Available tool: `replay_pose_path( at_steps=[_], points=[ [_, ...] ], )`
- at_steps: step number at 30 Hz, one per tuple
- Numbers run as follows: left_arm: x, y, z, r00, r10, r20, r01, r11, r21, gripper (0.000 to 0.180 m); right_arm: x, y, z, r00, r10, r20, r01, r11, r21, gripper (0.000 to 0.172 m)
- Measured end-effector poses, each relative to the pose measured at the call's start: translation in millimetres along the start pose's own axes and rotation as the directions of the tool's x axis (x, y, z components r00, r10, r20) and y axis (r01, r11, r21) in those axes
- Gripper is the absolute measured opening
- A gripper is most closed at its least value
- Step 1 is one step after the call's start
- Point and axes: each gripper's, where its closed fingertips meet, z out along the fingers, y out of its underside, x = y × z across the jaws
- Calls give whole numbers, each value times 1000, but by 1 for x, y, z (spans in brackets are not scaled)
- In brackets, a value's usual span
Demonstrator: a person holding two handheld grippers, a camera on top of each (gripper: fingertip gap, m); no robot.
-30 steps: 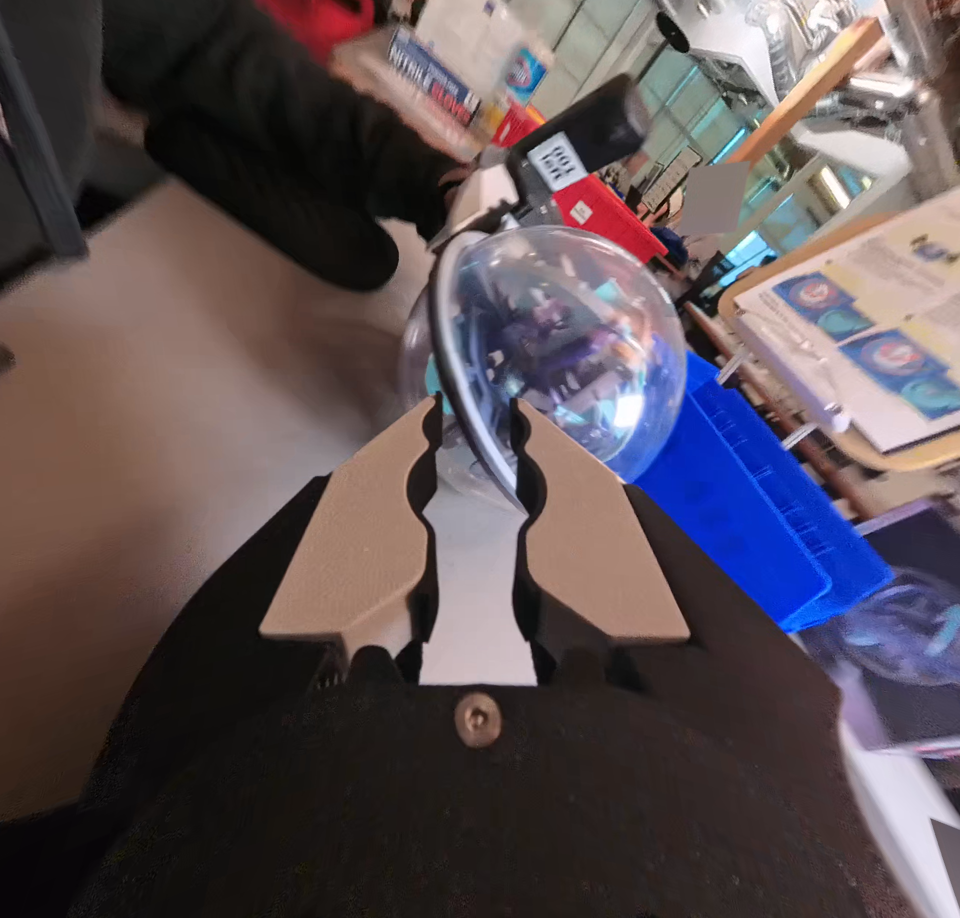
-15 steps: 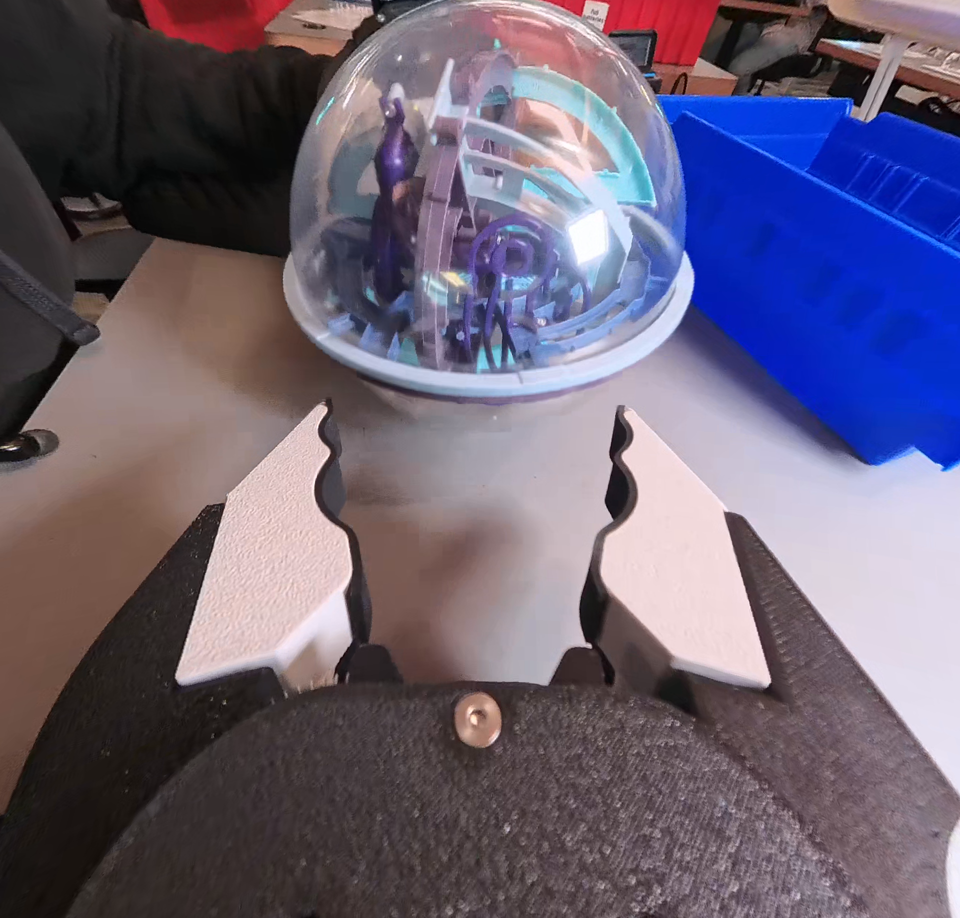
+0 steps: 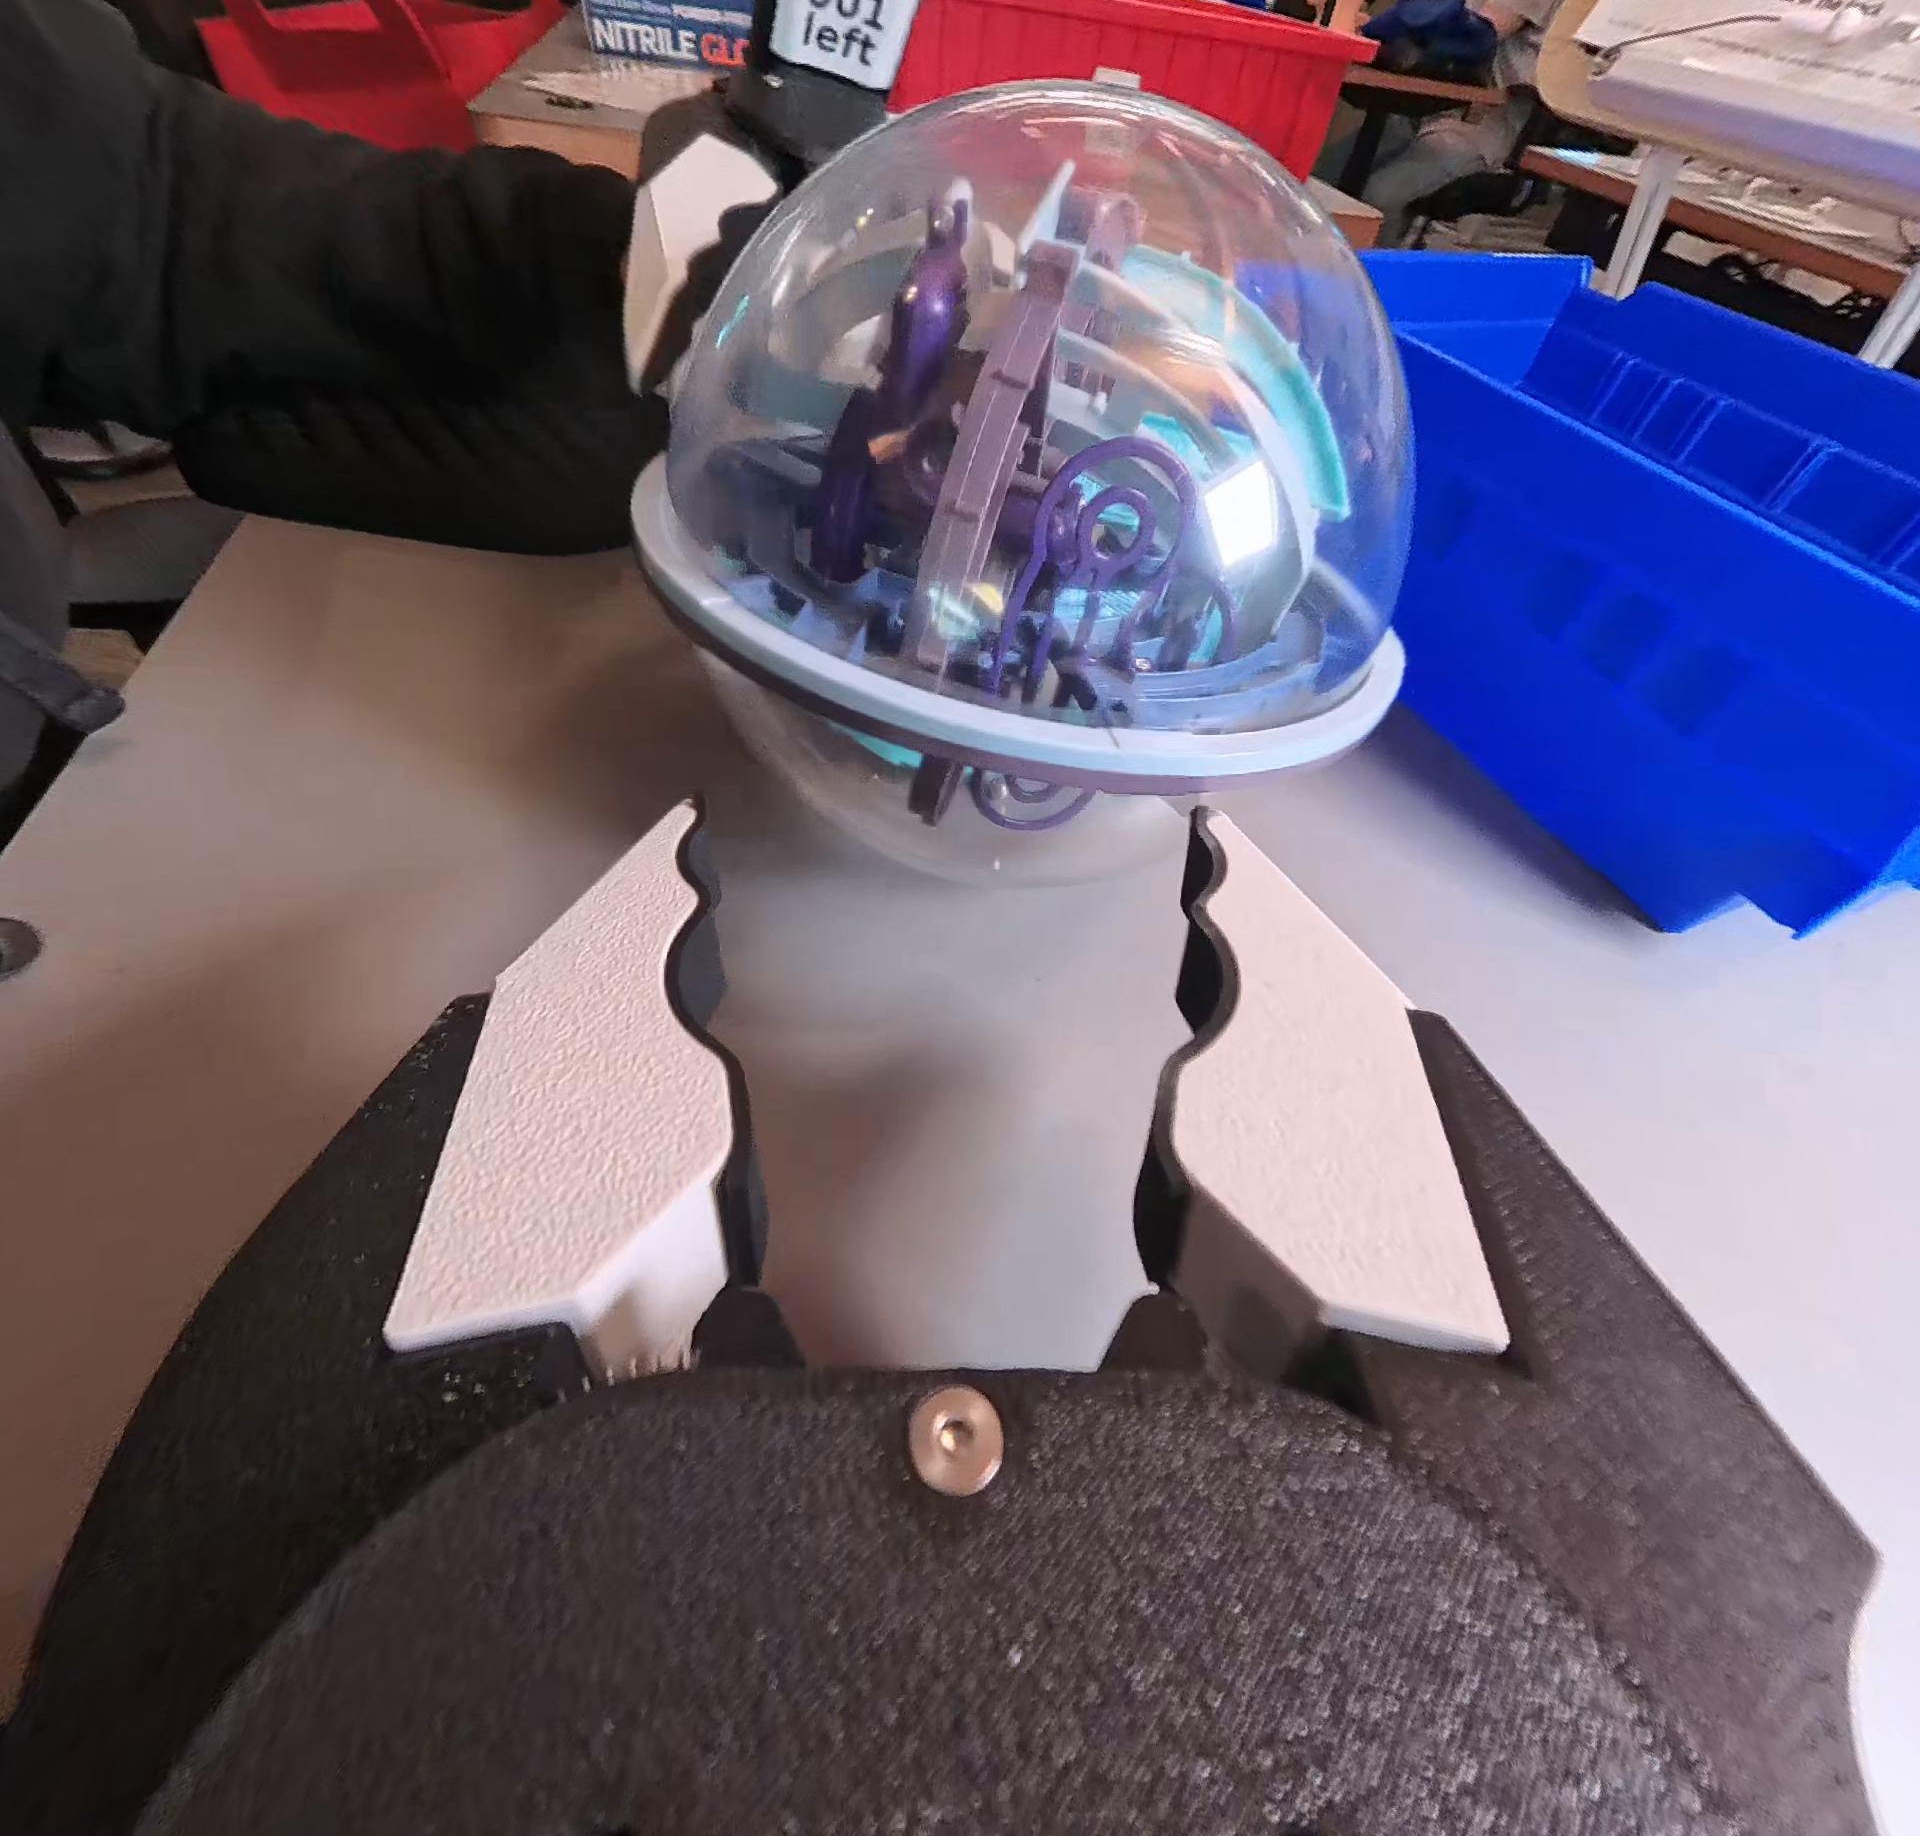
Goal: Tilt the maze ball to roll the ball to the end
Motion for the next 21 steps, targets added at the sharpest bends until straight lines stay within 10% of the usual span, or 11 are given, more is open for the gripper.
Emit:
replay_pose_path(
  at_steps=[11, 17, 21],
  points=[
    [4, 13, -1, 949, 313, 30, -310, 948, -71, 129, 12, -15, -13, 999, 47, -19, -45, 994, 104, 77],
    [14, 8, 2, 954, 300, -8, -300, 953, -28, 129, 1, -5, 0, 977, 180, 113, -184, 983, 23, 110],
    [28, 7, 5, 982, 161, -99, -163, 986, -18, 150, -8, -5, 5, 988, 102, 116, -103, 995, 10, 97]
  ],
)
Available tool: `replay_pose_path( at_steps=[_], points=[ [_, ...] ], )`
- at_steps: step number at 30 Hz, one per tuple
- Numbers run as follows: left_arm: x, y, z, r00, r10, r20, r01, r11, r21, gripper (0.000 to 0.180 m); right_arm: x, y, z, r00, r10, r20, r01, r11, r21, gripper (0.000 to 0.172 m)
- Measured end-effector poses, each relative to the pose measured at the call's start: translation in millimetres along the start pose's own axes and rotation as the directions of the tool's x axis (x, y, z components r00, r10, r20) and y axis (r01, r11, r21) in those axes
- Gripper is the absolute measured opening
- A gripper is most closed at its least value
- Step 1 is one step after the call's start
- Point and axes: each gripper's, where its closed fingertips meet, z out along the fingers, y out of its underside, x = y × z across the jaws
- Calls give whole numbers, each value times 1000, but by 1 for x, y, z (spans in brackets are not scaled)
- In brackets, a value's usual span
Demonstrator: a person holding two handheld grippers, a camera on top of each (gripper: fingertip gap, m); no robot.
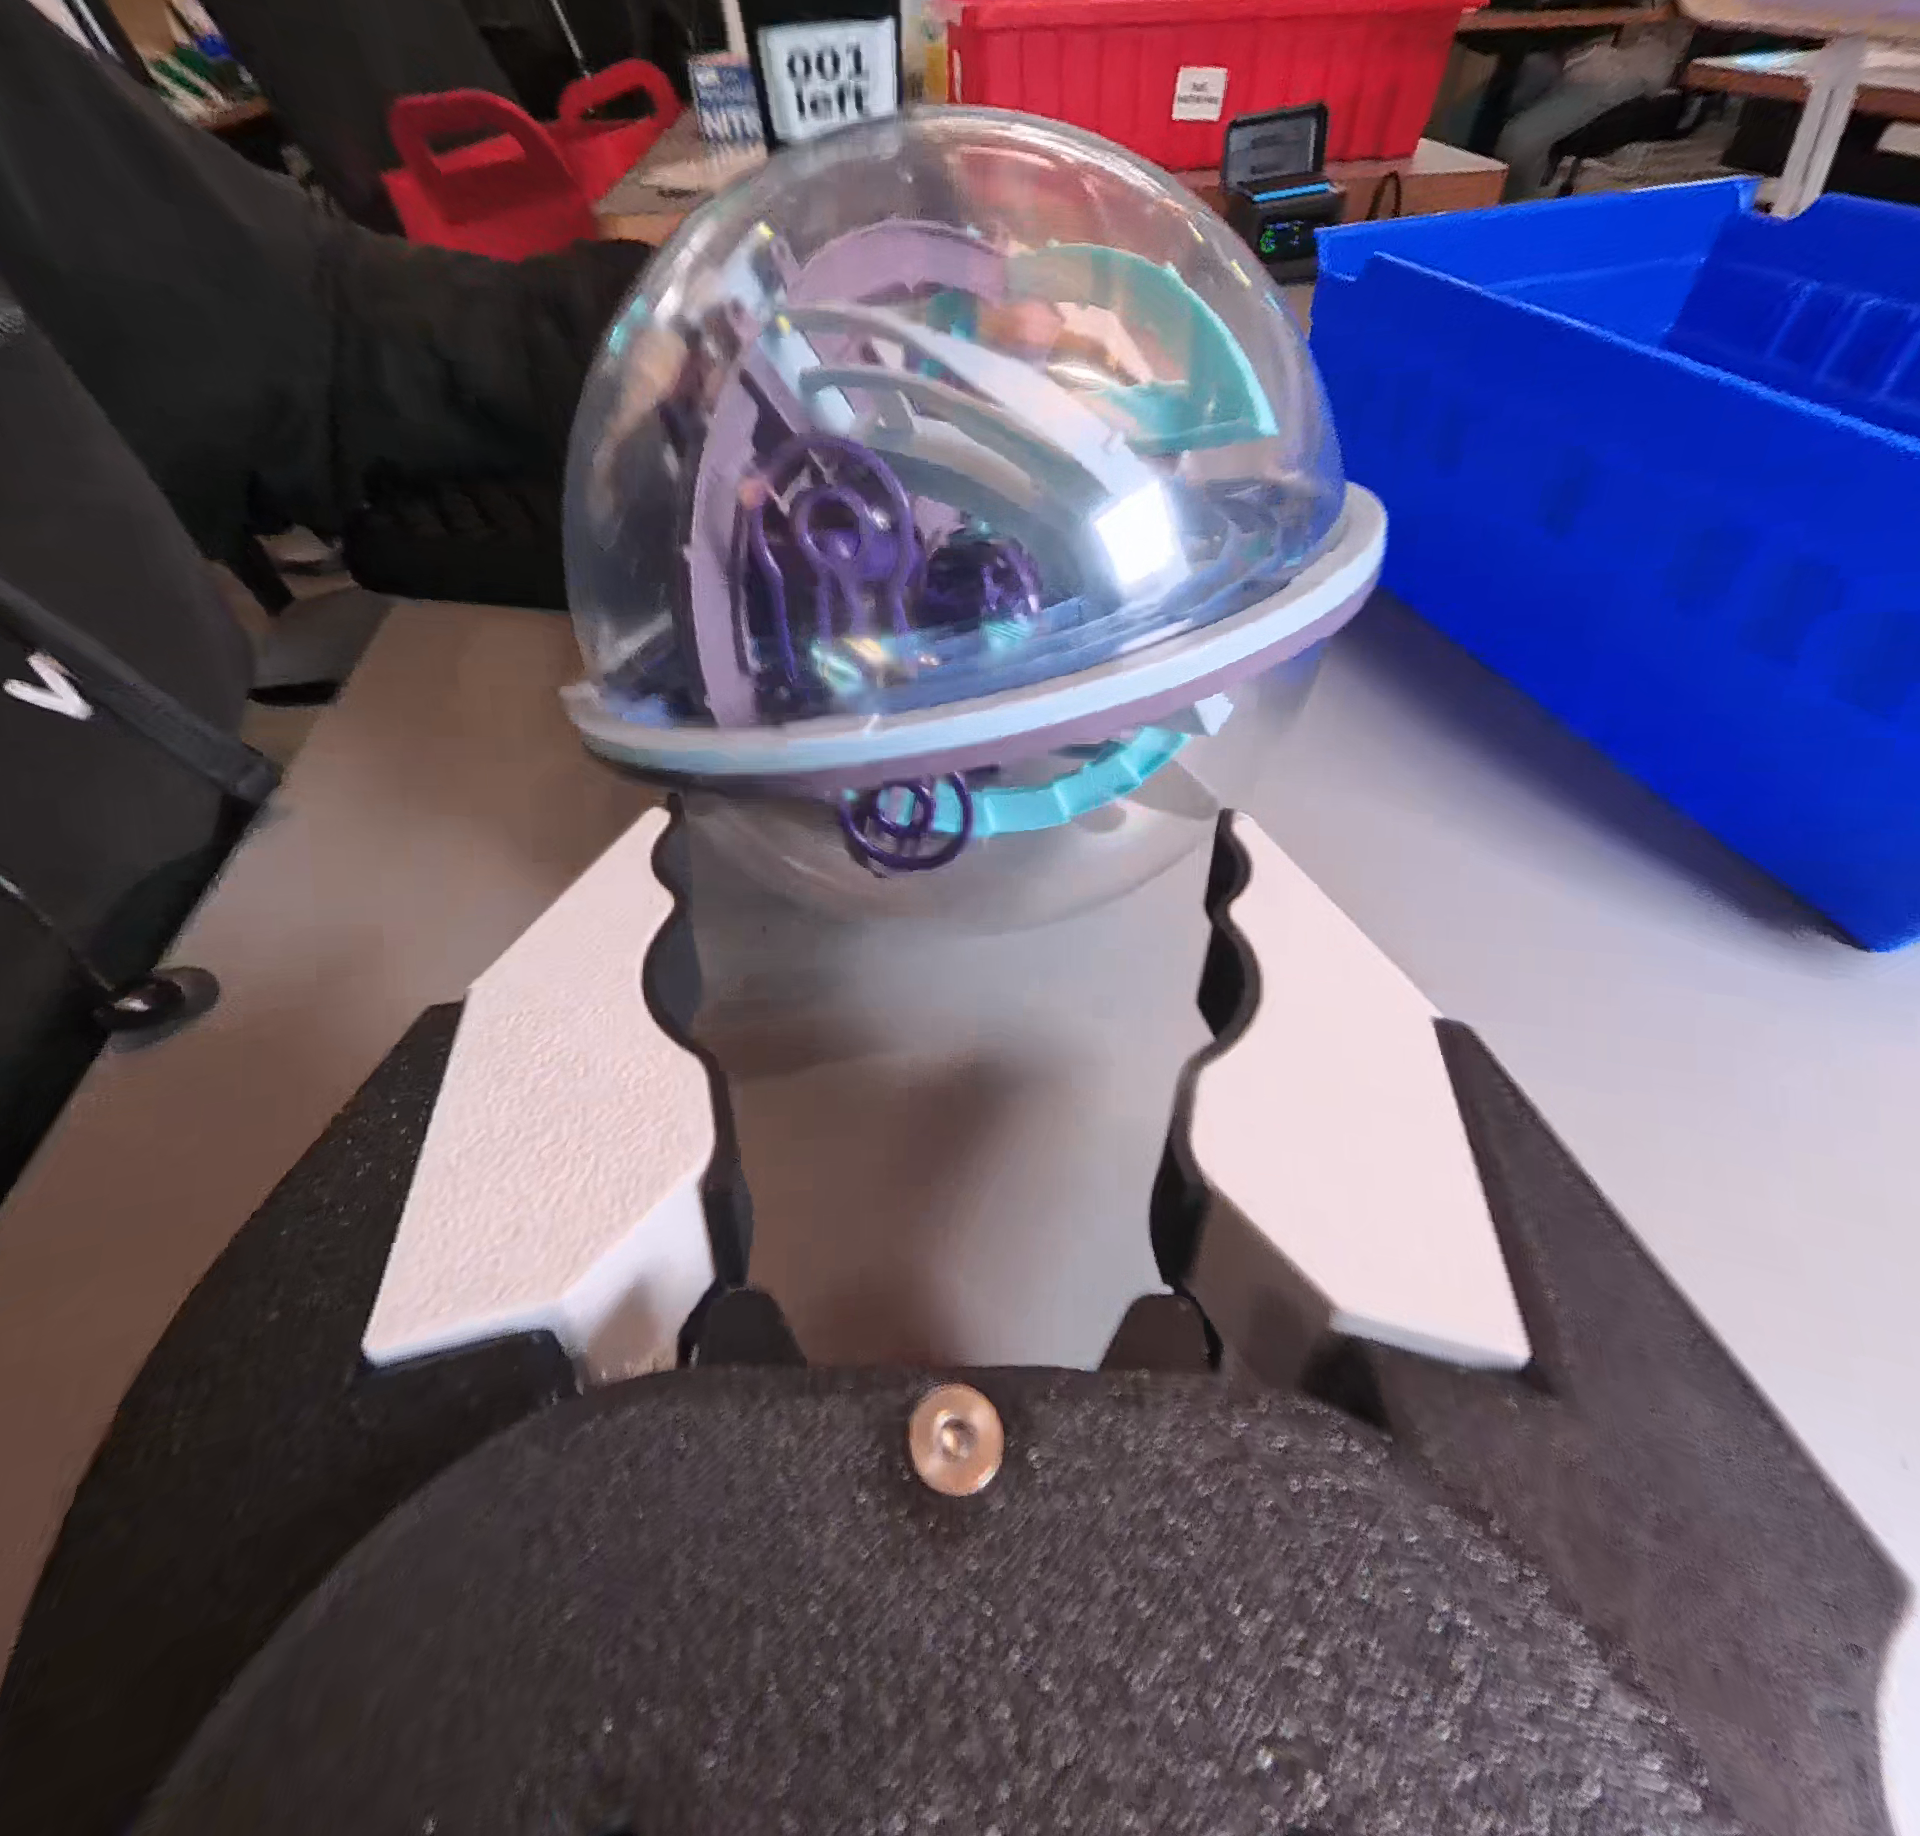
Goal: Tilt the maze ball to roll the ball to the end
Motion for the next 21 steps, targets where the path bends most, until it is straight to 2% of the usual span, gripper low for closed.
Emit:
replay_pose_path(
  at_steps=[3, 5, 8, 12, 18, 21],
  points=[
    [2, -7, -4, 994, -101, -41, 102, 994, 46, 148, -3, 3, 1, 999, -49, -14, 49, 999, -20, 95],
    [-3, -5, -2, 994, -105, -12, 105, 994, 32, 143, -3, 5, 2, 997, -74, -26, 73, 997, -34, 93],
    [-6, 9, 6, 998, -48, 32, 50, 997, -55, 144, -5, 4, 2, 996, -87, -27, 86, 996, -32, 93],
    [-5, 15, 9, 999, 25, 39, -21, 996, -89, 143, -5, -4, -3, 996, -79, -28, 79, 997, 19, 94],
    [-6, 15, 6, 988, 140, 68, -133, 986, -102, 137, -5, -10, -10, 999, -46, -8, 47, 997, 65, 89],
    [-11, 14, 0, 986, 146, 84, -138, 986, -96, 130, -4, -13, -14, 1000, -12, 10, 11, 996, 93, 89]
  ],
)
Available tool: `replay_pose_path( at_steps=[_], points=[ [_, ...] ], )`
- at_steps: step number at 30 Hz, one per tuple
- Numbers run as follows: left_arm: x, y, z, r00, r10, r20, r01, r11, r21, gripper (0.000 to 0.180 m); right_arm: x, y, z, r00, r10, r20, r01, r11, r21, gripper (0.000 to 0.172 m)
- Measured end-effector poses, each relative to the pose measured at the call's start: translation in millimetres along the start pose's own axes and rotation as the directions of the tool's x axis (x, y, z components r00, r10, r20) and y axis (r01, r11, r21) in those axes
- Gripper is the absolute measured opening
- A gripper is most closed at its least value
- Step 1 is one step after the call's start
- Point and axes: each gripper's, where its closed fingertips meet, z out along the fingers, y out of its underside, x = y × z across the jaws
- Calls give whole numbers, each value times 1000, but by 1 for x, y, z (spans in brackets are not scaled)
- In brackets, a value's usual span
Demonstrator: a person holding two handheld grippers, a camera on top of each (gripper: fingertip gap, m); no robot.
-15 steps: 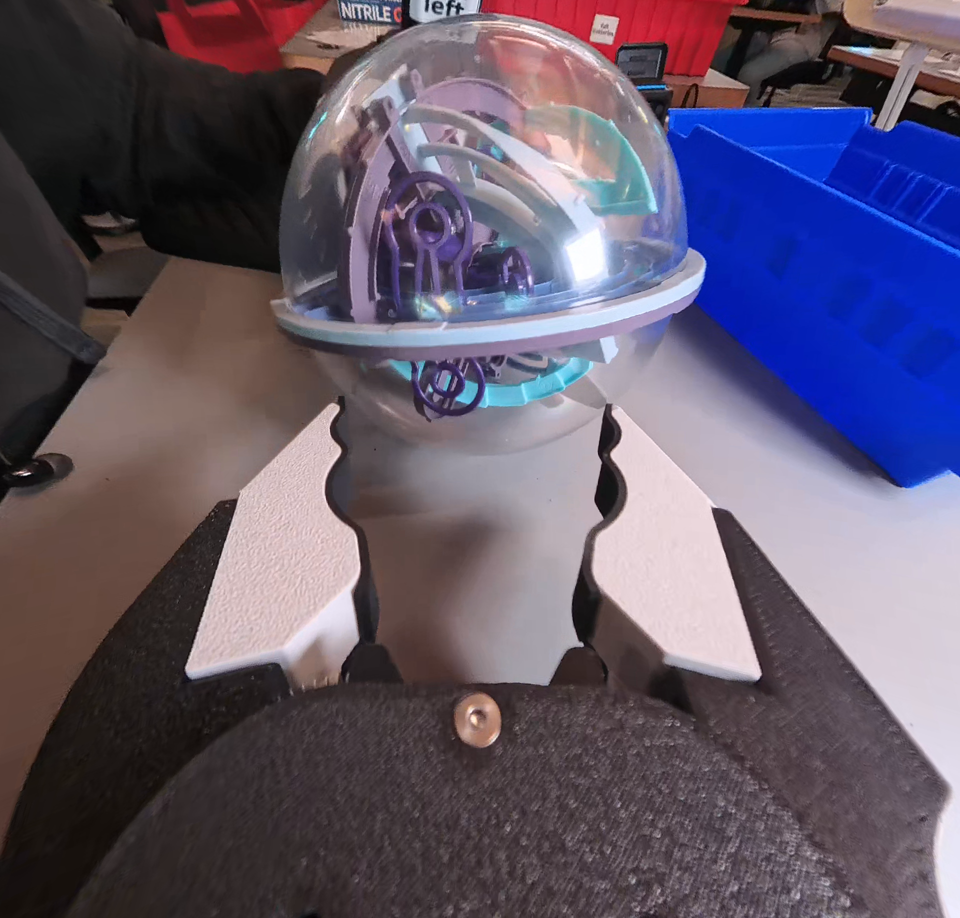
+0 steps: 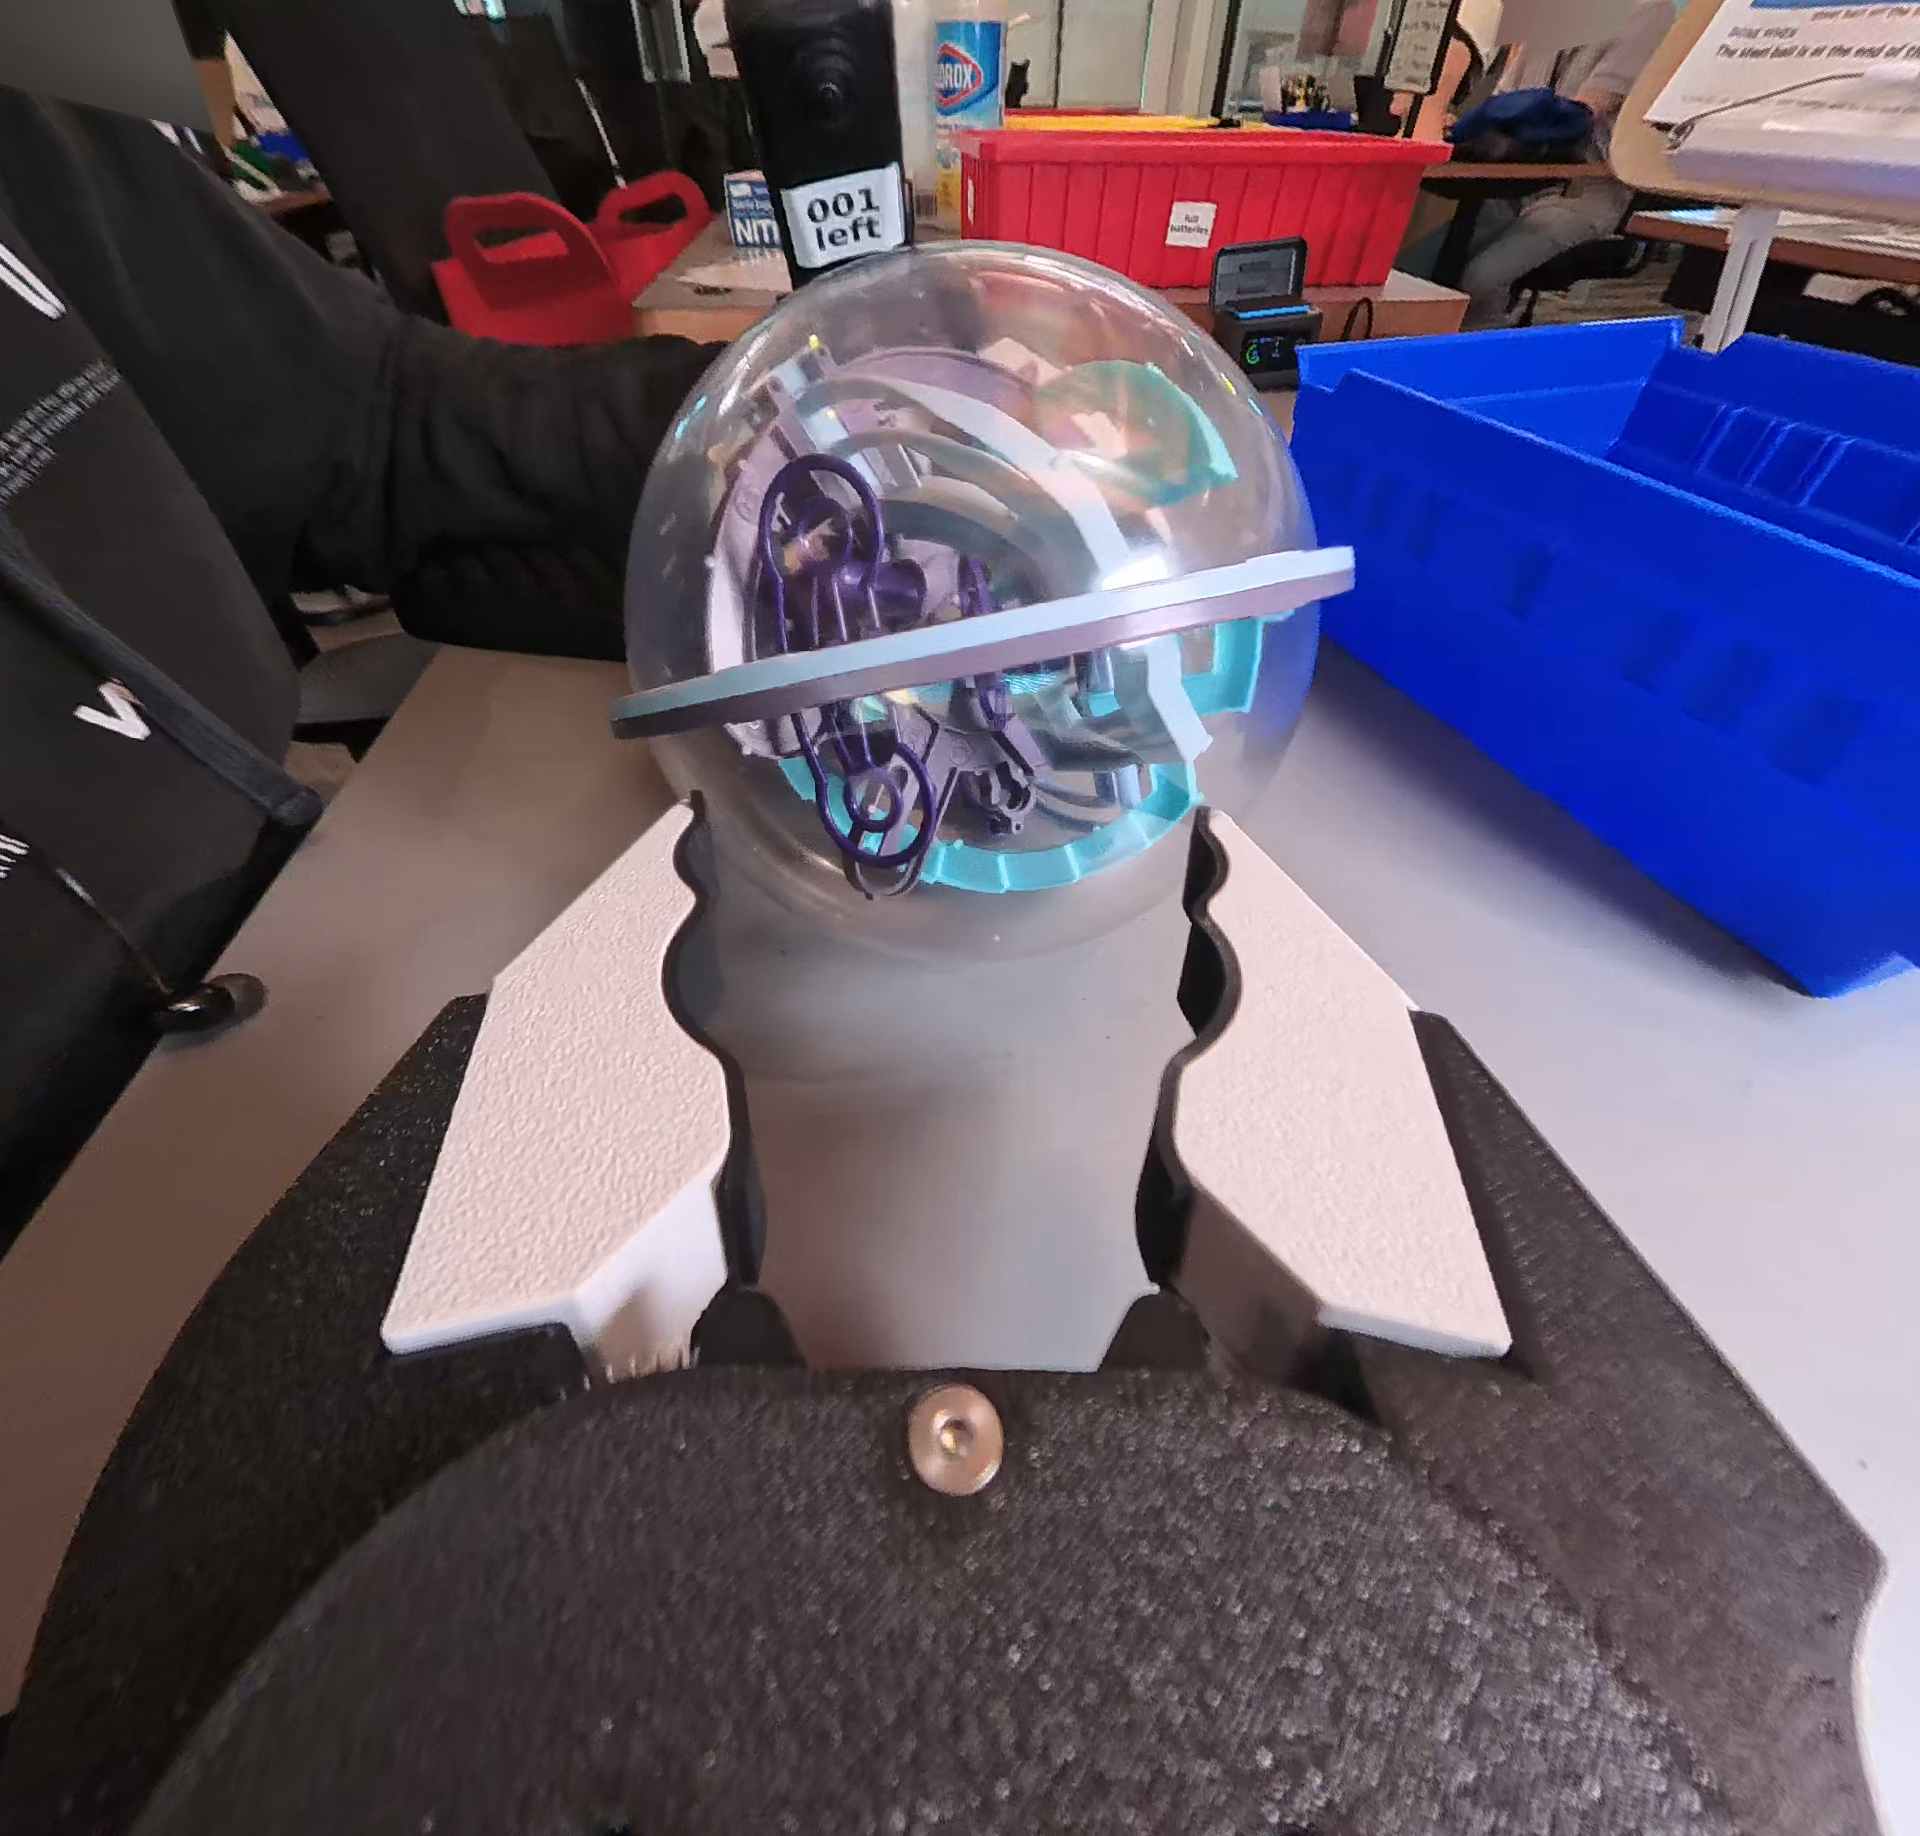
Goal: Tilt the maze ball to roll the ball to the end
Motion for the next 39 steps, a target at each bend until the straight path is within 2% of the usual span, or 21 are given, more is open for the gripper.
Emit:
replay_pose_path(
  at_steps=[3, 6, 11, 13, 15, 22, 26, 29, 33, 36, 39],
  points=[
    [-4, -6, -7, 998, -54, -14, 55, 997, 49, 123, 4, -6, -5, 999, 51, 11, -52, 998, 38, 89],
    [-9, -17, -14, 985, -168, -45, 173, 976, 132, 132, 13, -9, -8, 995, 98, -17, -97, 994, 55, 99],
    [-10, -17, 8, 950, -305, -63, 310, 944, 116, 146, 14, -14, -2, 988, 153, -16, -152, 986, 66, 110],
    [-16, -13, 14, 958, -288, -14, 288, 955, 74, 142, 16, -12, -1, 990, 132, -38, -130, 990, 56, 105],
    [-17, -16, 14, 967, -253, 4, 252, 964, 87, 139, 18, -10, -2, 990, 131, -49, -128, 990, 54, 98],
    [-12, -26, 10, 996, -45, 79, 37, 994, 100, 138, 11, 9, 2, 998, 43, -39, -45, 998, -54, 98],
    [-7, -30, 12, 993, 52, 108, -62, 994, 85, 137, 8, 12, 1, 997, 77, -4, -77, 995, -64, 102],
    [-2, -31, 12, 987, 116, 109, -125, 989, 77, 137, 9, 11, 0, 995, 96, 2, -96, 993, -63, 97],
    [4, -33, 12, 962, 240, 130, -249, 967, 53, 137, 5, 18, 4, 999, 31, -7, -32, 993, -111, 100],
    [6, -34, 12, 951, 277, 137, -285, 957, 47, 137, 5, 20, 4, 1000, 7, -5, -8, 993, -116, 98],
    [6, -33, 10, 958, 257, 129, -265, 963, 55, 138, 4, 20, 4, 1000, -2, -9, 1, 993, -115, 95]
  ],
)
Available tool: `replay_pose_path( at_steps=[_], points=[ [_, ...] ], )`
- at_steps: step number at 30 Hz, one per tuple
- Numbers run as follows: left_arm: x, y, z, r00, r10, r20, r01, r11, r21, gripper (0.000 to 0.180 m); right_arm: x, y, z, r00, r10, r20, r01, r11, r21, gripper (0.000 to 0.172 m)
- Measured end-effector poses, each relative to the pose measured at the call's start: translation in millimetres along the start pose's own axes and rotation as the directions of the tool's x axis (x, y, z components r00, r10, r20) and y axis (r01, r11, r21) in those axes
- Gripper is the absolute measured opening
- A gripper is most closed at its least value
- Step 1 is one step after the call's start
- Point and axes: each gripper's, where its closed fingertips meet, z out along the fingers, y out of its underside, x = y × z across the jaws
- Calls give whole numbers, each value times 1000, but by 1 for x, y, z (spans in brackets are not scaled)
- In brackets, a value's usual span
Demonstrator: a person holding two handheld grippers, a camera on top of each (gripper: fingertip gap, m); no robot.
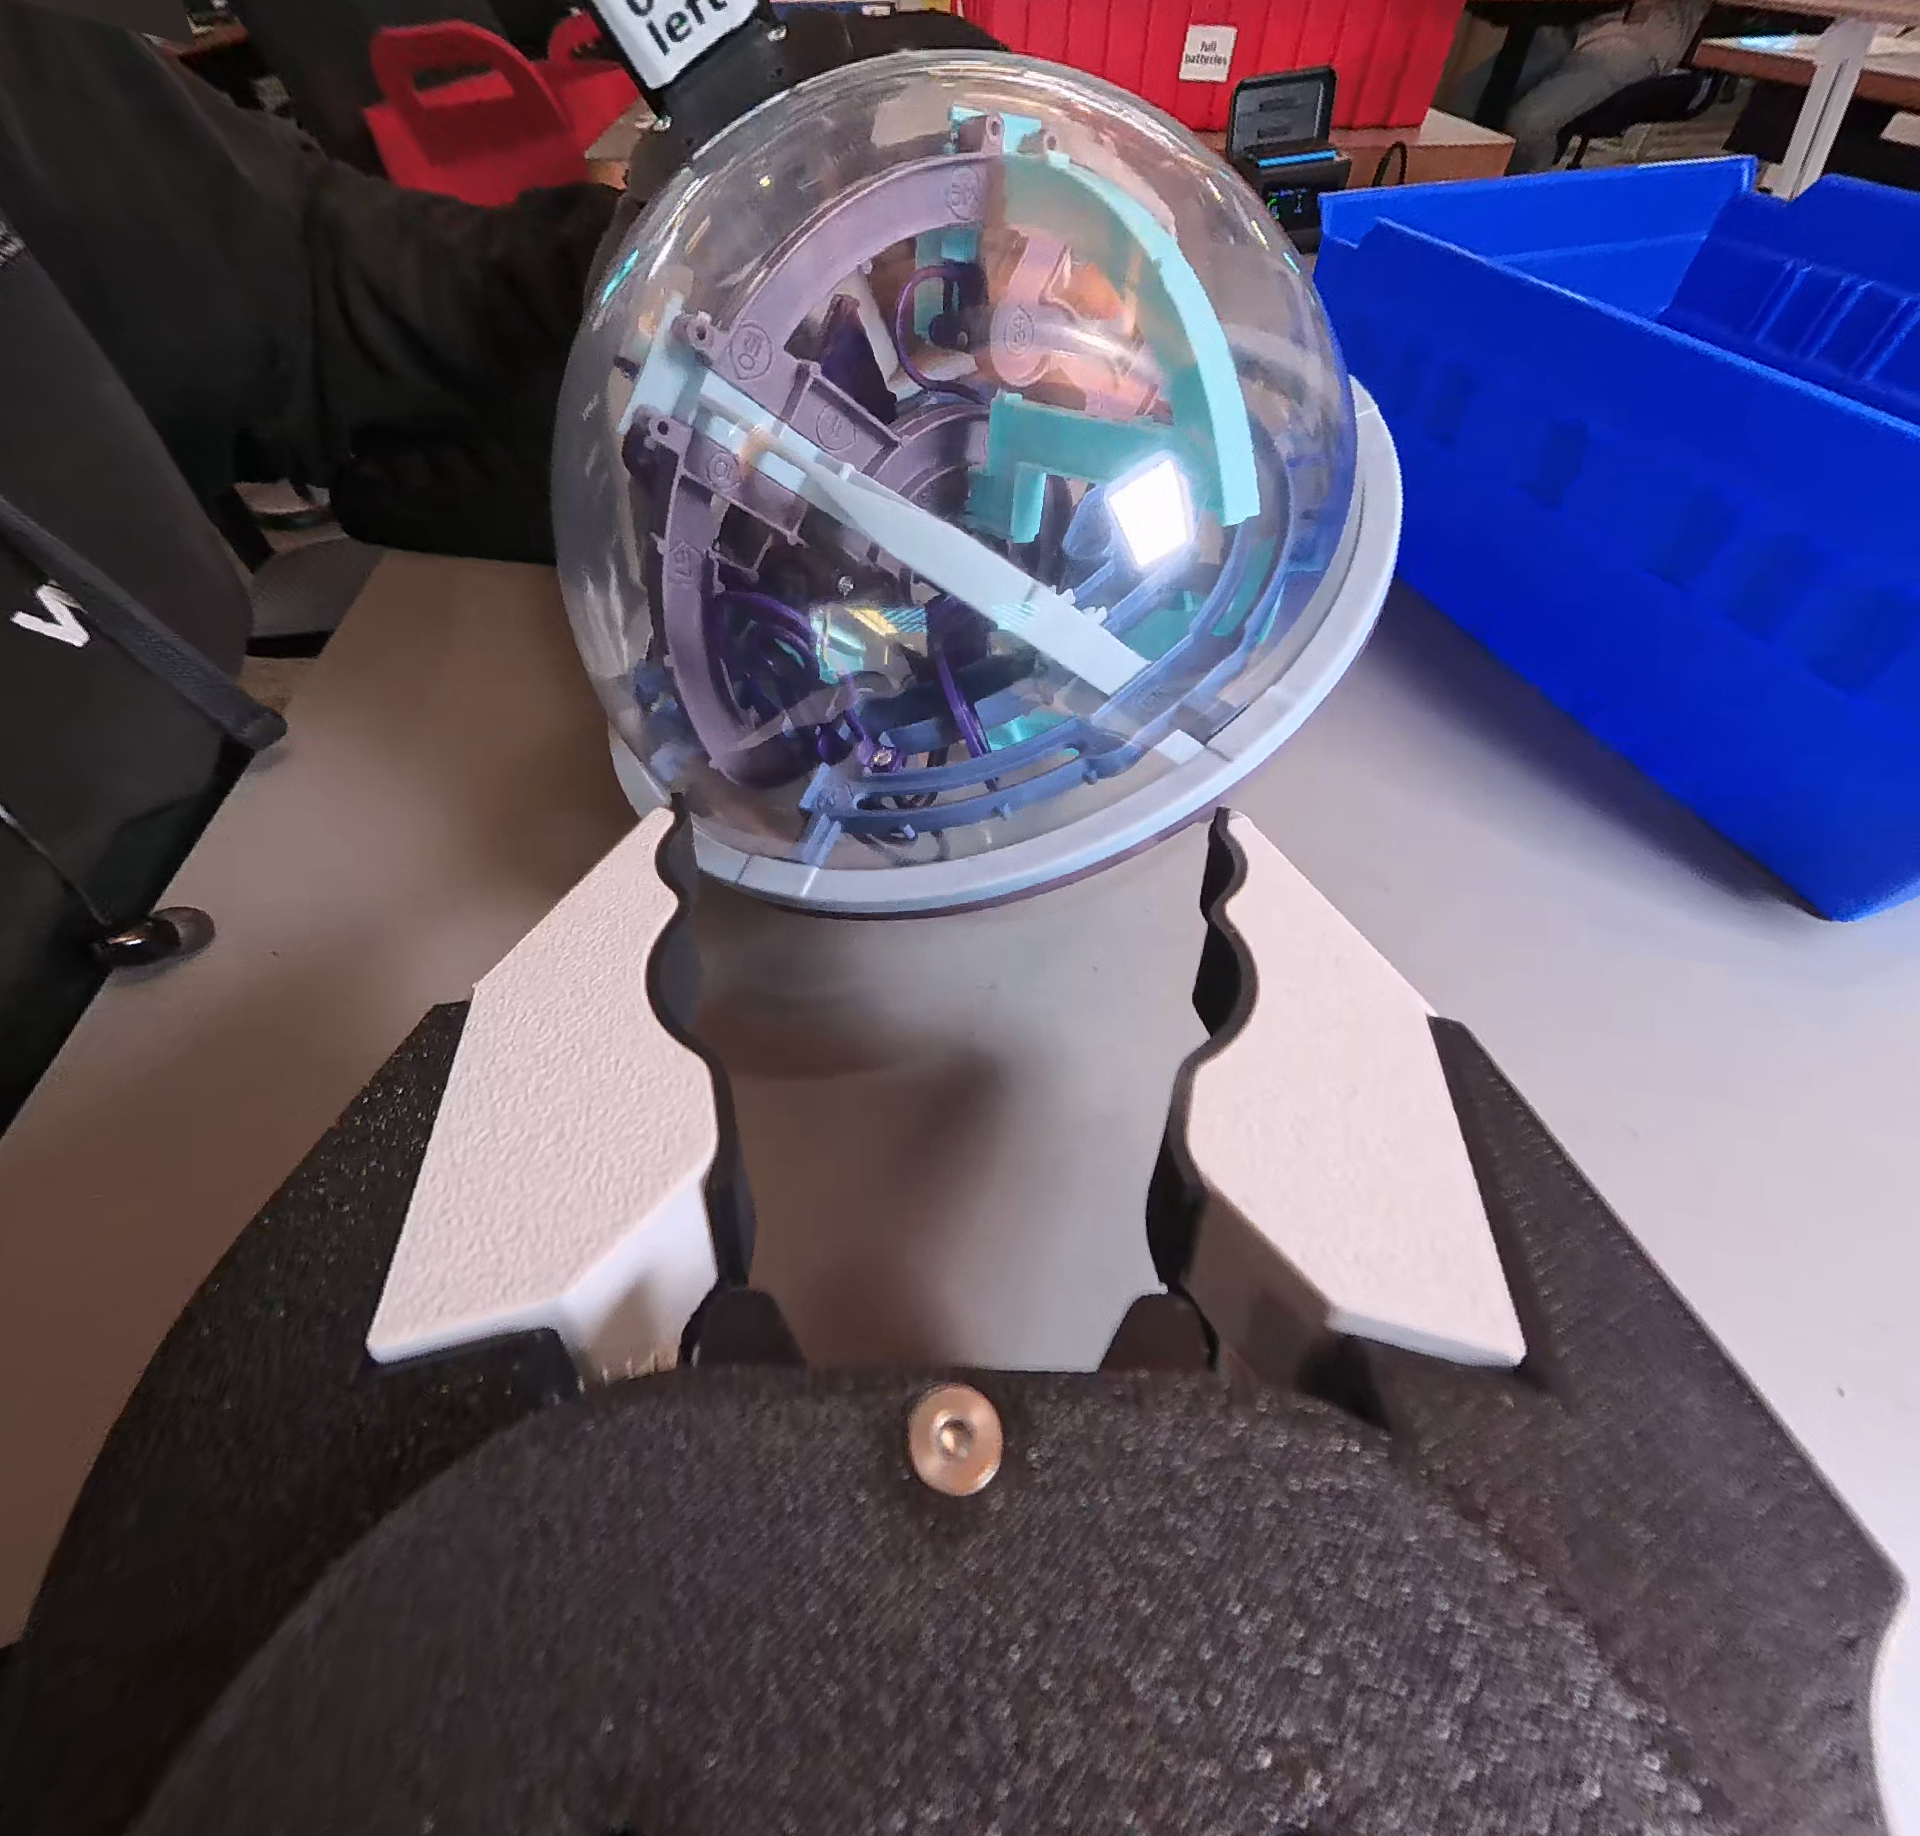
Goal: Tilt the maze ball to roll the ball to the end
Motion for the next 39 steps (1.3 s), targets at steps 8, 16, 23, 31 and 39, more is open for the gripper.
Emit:
replay_pose_path(
  at_steps=[8, 16, 23, 31, 39],
  points=[
    [-10, -8, -15, 935, -337, -113, 349, 930, 113, 141, 1, 0, 0, 996, -76, -40, 76, 997, -2, 76],
    [-12, 10, -7, 976, -219, -6, 219, 976, -14, 141, 3, -3, -1, 996, -74, -57, 75, 997, 20, 71],
    [-12, 9, -5, 985, -175, 8, 175, 985, -6, 141, 6, -1, -1, 995, -71, -74, 71, 997, 3, 67],
    [-13, 8, -5, 987, -161, 30, 161, 987, -21, 140, 11, 1, -1, 987, -107, -124, 105, 994, -20, 68],
    [-25, 10, -11, 976, -205, 74, 208, 977, -36, 135, 14, -26, -13, 935, -264, -239, 277, 961, 21, 59]
  ],
)
